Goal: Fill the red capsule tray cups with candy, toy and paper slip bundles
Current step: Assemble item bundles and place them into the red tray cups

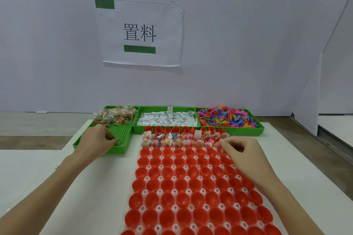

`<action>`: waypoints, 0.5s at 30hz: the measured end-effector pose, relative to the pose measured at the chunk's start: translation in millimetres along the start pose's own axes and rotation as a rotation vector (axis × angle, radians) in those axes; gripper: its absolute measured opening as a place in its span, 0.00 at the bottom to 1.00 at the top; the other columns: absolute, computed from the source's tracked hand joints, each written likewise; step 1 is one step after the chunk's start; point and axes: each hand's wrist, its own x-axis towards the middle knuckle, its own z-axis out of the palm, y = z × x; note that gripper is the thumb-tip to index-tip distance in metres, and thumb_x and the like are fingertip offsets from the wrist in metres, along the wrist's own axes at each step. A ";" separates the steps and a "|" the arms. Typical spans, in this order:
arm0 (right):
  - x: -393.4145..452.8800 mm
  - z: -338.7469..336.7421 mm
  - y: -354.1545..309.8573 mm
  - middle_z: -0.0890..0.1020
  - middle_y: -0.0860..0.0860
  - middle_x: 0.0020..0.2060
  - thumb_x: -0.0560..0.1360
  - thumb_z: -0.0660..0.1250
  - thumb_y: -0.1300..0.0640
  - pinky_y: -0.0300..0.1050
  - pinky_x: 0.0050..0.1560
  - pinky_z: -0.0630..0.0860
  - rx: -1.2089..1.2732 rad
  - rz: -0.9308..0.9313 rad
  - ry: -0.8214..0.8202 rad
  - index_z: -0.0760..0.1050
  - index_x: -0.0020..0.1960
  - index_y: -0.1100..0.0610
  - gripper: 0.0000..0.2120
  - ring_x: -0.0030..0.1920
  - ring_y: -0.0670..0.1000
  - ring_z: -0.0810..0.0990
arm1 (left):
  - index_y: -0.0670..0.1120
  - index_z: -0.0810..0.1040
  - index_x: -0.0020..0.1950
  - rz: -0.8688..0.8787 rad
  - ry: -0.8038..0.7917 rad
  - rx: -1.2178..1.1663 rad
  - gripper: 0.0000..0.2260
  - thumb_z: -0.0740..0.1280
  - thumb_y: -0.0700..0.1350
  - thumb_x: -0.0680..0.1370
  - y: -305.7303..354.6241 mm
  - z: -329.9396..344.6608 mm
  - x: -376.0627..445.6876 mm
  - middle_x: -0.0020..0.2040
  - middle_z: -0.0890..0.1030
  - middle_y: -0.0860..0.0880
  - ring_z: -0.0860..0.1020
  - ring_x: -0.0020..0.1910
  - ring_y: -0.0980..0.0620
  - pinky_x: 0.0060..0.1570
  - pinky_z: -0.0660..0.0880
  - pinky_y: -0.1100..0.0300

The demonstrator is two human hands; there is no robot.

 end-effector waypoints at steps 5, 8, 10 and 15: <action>0.1 -6.1 3.1 0.86 0.40 0.39 0.80 0.68 0.51 0.51 0.54 0.82 0.052 0.046 0.054 0.86 0.41 0.43 0.11 0.48 0.39 0.84 | 0.47 0.88 0.42 0.003 -0.008 -0.100 0.04 0.81 0.41 0.71 8.3 -0.9 3.9 0.40 0.84 0.52 0.75 0.38 0.58 0.39 0.69 0.67; -0.6 -7.6 5.8 0.86 0.40 0.38 0.80 0.69 0.51 0.54 0.55 0.82 0.062 0.071 0.067 0.86 0.42 0.44 0.11 0.47 0.42 0.84 | 0.45 0.87 0.50 0.021 0.042 -0.134 0.11 0.81 0.41 0.70 8.5 5.2 4.8 0.46 0.81 0.50 0.78 0.41 0.53 0.48 0.71 0.59; -0.6 -7.7 6.7 0.86 0.40 0.39 0.80 0.69 0.52 0.53 0.55 0.82 0.061 0.071 0.071 0.86 0.42 0.44 0.11 0.46 0.41 0.84 | 0.42 0.87 0.51 0.065 0.114 -0.140 0.11 0.81 0.41 0.71 7.6 7.3 3.0 0.45 0.83 0.49 0.79 0.36 0.53 0.48 0.73 0.57; -0.1 -7.3 8.2 0.86 0.40 0.37 0.80 0.69 0.51 0.51 0.55 0.82 0.074 0.066 0.071 0.86 0.41 0.41 0.11 0.45 0.39 0.83 | 0.39 0.86 0.37 0.251 0.273 -0.066 0.06 0.80 0.39 0.70 3.7 4.3 -7.6 0.38 0.80 0.45 0.78 0.36 0.45 0.40 0.72 0.53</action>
